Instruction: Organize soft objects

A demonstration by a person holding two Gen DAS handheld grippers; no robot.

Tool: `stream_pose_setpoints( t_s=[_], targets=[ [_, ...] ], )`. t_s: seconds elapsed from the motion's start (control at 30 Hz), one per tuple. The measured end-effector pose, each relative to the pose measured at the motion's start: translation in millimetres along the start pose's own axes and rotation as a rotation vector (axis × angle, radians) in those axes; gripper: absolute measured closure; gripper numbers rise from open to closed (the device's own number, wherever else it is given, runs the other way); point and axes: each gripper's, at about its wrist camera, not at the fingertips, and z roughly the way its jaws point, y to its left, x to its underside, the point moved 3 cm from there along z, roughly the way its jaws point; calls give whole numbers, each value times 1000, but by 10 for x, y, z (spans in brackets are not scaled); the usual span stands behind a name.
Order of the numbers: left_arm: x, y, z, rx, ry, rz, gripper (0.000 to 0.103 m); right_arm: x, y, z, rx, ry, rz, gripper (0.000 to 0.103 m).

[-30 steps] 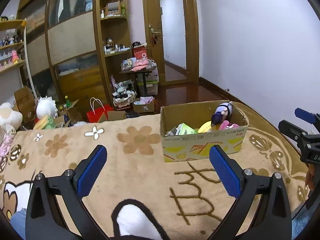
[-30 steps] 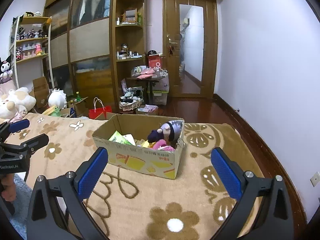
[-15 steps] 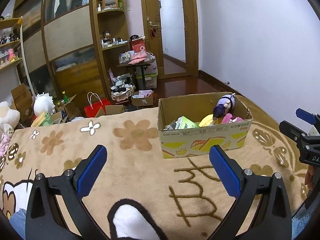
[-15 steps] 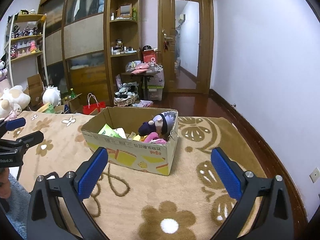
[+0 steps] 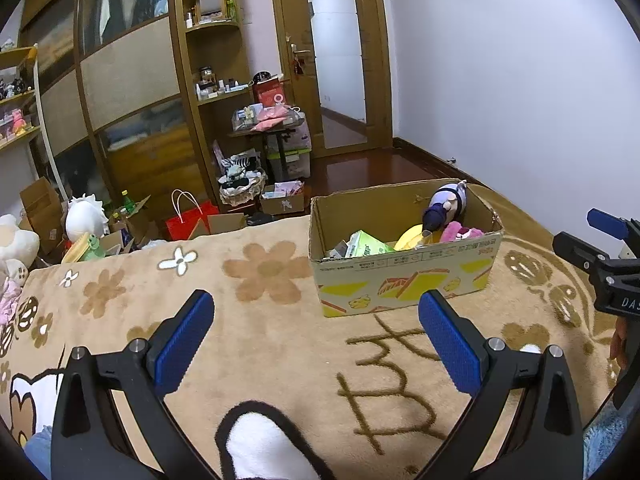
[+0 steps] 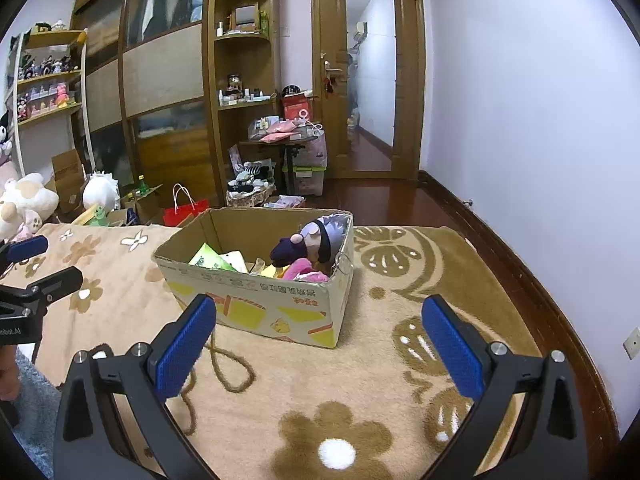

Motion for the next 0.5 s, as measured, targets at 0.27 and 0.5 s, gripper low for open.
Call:
stream_pose_setpoints(
  t_s=[0.27,0.5],
  targets=[
    [2,-26,-16,-7,-3,7,2,0,-7,-34,13,-15,7,0],
    [-10,-20,-25,-10,-5,7,2,-1,-8,-33,12,-15,9,0]
  ],
)
